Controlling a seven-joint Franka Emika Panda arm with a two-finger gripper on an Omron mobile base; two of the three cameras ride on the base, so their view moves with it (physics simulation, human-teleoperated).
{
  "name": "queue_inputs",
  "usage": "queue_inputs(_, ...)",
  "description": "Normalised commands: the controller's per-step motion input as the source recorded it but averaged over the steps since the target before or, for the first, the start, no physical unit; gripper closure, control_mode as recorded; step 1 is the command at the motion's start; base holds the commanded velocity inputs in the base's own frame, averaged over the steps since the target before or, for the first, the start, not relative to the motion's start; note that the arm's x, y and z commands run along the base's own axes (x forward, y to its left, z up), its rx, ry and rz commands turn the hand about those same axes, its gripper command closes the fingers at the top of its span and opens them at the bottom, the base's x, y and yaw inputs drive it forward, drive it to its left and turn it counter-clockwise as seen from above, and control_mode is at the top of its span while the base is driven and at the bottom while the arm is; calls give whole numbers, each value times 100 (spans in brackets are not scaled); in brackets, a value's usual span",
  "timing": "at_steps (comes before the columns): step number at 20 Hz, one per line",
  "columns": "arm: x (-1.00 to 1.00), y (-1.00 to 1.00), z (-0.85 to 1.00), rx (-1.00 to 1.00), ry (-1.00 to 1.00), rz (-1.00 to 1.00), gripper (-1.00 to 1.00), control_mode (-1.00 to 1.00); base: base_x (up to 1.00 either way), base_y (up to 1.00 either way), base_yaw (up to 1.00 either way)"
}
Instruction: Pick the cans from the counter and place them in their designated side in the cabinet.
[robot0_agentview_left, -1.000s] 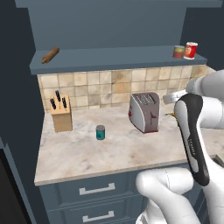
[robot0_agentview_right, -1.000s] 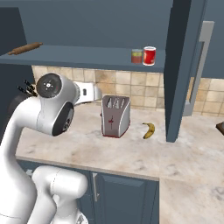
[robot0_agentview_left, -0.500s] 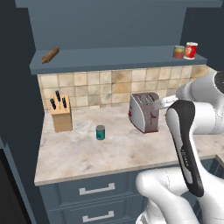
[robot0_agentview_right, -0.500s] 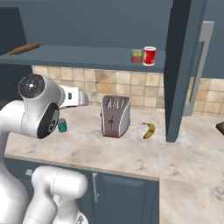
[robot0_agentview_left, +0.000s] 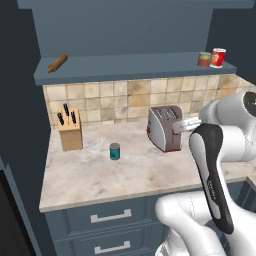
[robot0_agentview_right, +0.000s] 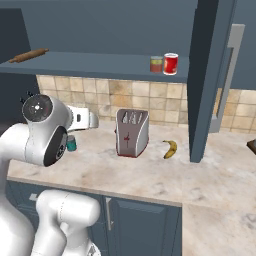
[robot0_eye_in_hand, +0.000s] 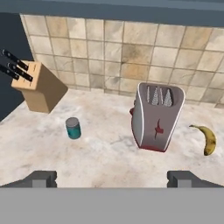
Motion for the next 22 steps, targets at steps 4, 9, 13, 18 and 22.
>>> queue_inputs(4, 0, 34, -17, 0, 1, 0, -100, -100, 0, 0, 0)
queue_inputs(9, 3, 33, -2, 3, 8, 1, -100, -100, 0, 0, 0)
queue_inputs(13, 3, 29, 0, 6, 7, 7, -100, -100, 0, 0, 0)
queue_inputs(18, 6, 32, 0, 4, 7, 7, -100, -100, 0, 0, 0)
queue_inputs(22, 0, 30, 0, -1, 0, 2, -100, -100, 0, 0, 0)
